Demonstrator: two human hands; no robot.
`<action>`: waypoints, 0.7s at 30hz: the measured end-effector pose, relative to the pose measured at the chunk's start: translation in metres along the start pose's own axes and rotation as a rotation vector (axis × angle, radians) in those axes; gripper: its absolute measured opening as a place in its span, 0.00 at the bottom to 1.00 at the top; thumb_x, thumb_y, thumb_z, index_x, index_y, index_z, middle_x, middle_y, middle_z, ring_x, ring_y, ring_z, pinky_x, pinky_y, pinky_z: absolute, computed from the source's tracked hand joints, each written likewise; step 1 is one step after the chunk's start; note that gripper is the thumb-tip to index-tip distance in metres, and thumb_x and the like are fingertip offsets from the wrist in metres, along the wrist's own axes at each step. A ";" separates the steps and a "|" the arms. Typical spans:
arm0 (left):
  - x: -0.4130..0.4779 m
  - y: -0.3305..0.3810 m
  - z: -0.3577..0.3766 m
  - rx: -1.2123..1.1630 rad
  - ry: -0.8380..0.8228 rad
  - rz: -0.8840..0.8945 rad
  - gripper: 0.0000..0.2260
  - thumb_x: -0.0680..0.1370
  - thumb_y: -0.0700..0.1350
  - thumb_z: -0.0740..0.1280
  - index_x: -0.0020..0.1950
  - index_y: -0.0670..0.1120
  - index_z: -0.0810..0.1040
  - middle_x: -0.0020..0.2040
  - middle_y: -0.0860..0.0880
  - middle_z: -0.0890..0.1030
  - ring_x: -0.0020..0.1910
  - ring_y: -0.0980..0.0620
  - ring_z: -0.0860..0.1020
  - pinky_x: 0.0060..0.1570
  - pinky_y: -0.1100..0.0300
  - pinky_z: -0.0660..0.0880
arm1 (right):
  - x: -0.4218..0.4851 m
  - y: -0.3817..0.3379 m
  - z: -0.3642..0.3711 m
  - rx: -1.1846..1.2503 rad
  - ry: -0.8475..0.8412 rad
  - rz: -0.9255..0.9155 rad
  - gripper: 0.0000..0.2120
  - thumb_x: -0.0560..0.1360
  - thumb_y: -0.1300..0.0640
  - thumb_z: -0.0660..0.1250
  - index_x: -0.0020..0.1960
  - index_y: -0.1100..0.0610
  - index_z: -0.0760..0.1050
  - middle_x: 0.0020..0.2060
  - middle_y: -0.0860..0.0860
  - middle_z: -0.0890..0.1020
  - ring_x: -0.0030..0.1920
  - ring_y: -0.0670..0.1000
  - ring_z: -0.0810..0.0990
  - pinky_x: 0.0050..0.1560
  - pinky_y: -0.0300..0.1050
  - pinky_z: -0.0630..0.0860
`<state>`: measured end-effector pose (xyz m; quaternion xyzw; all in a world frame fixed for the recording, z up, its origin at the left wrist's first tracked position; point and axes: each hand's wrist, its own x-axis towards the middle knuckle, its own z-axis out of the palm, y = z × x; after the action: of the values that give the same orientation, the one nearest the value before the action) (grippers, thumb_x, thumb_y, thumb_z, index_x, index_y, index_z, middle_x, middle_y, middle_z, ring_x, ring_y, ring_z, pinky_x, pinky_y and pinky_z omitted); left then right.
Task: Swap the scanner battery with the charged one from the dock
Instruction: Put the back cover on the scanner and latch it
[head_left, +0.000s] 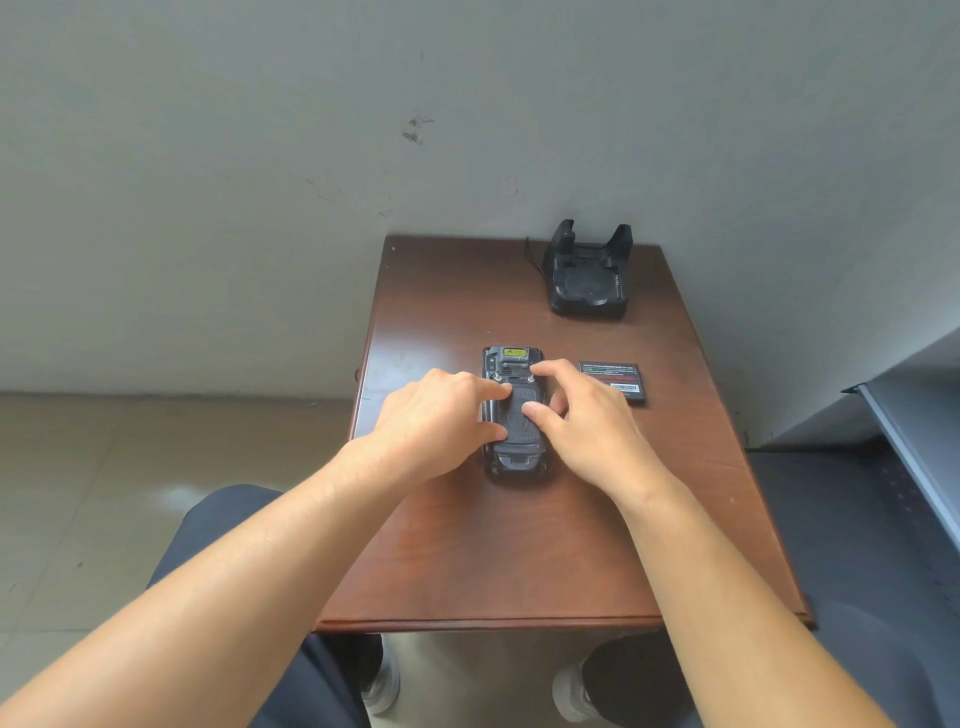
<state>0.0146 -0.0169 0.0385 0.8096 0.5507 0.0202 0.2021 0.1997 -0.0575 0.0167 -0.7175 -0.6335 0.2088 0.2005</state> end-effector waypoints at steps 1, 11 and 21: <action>0.000 0.000 -0.001 0.011 0.001 0.004 0.23 0.76 0.60 0.69 0.71 0.66 0.71 0.56 0.53 0.83 0.58 0.46 0.79 0.47 0.53 0.76 | 0.002 -0.001 -0.002 -0.026 -0.002 -0.008 0.17 0.78 0.43 0.67 0.65 0.40 0.71 0.43 0.43 0.79 0.51 0.50 0.78 0.50 0.52 0.77; -0.001 -0.004 0.008 -0.038 0.016 0.000 0.23 0.76 0.60 0.67 0.71 0.66 0.70 0.52 0.53 0.84 0.58 0.46 0.79 0.44 0.54 0.73 | 0.011 -0.002 -0.015 -0.058 -0.083 -0.004 0.10 0.78 0.43 0.66 0.59 0.41 0.71 0.40 0.42 0.82 0.49 0.49 0.79 0.48 0.51 0.77; -0.003 -0.006 0.012 -0.101 0.021 -0.015 0.22 0.77 0.60 0.67 0.70 0.66 0.70 0.47 0.53 0.85 0.55 0.46 0.80 0.48 0.50 0.78 | 0.007 0.000 -0.002 0.098 0.038 0.002 0.09 0.76 0.49 0.72 0.54 0.48 0.75 0.34 0.47 0.81 0.42 0.48 0.80 0.48 0.50 0.77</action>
<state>0.0114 -0.0218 0.0257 0.7940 0.5573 0.0550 0.2368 0.2013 -0.0508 0.0181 -0.7112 -0.6179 0.2263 0.2473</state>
